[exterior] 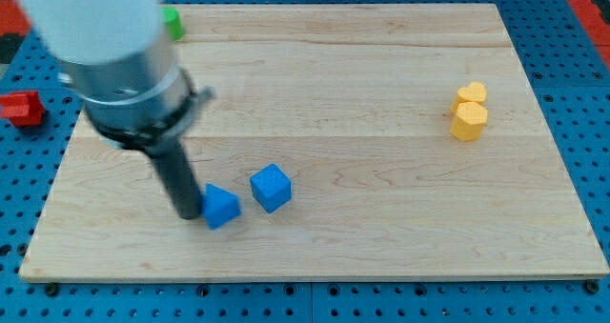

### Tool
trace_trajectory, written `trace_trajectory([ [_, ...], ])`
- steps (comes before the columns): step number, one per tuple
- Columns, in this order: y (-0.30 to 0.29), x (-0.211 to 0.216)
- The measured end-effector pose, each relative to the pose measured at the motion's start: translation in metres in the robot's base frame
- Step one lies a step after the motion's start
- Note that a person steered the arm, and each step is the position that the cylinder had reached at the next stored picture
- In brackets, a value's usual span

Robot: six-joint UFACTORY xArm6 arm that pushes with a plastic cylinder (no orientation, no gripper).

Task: Place your arm in between the red circle and blue cube

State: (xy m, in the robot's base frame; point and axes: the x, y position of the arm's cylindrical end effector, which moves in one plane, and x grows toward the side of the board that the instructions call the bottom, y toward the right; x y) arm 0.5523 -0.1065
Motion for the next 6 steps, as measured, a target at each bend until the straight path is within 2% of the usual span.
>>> trace_trajectory([
  [2,0.017,0.003],
  [3,0.044,-0.002],
  [4,-0.024,-0.017],
  [5,0.006,-0.071],
  [6,0.098,-0.102],
])
